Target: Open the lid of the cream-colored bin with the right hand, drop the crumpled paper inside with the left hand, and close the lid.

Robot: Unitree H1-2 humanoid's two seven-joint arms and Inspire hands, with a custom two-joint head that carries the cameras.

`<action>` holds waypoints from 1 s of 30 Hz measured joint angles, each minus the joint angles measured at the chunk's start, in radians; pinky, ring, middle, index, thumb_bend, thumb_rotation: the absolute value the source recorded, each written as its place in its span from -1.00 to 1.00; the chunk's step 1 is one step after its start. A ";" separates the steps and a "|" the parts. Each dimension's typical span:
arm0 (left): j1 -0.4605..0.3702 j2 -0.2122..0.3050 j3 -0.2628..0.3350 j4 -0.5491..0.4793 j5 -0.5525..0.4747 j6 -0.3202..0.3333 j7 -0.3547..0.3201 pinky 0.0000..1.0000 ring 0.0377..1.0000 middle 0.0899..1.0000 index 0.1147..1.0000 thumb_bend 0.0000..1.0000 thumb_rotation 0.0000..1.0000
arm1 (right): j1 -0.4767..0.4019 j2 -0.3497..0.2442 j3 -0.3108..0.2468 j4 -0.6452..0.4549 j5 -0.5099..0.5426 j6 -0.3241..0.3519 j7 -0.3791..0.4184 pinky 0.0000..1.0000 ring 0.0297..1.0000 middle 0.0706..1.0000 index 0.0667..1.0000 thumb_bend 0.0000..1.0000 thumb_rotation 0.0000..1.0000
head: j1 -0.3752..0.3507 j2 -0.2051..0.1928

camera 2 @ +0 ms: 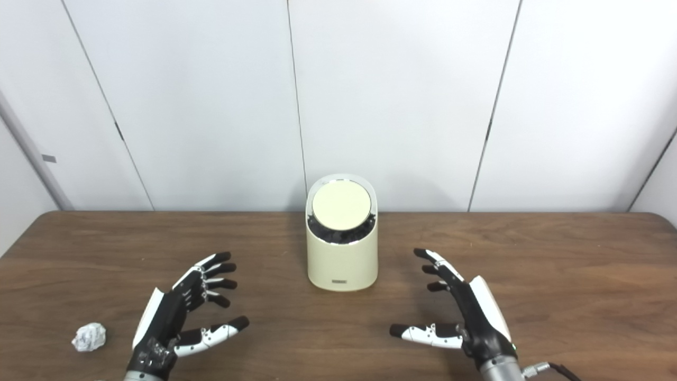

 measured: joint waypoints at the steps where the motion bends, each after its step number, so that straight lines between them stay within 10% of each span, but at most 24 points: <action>1: 0.000 0.000 0.000 0.000 0.000 0.000 0.000 0.12 0.38 0.56 0.66 0.41 -0.96 | 0.000 0.000 0.000 0.000 0.000 0.000 0.000 0.41 0.67 0.80 0.70 0.60 -0.50 | 0.000 0.000; 18: 0.004 0.000 0.003 0.001 -0.005 0.000 -0.001 0.13 0.40 0.57 0.65 0.41 -1.00 | -0.011 0.013 0.001 -0.007 -0.016 0.043 0.000 0.43 0.68 0.83 0.79 0.59 -0.35 | -0.008 -0.005; 30: 0.005 0.000 0.001 0.002 -0.012 -0.007 -0.004 0.16 0.41 0.57 0.63 0.41 -0.99 | -0.248 0.046 0.029 -0.013 -0.077 0.188 0.010 0.46 0.75 0.85 0.91 0.77 -0.11 | -0.008 -0.014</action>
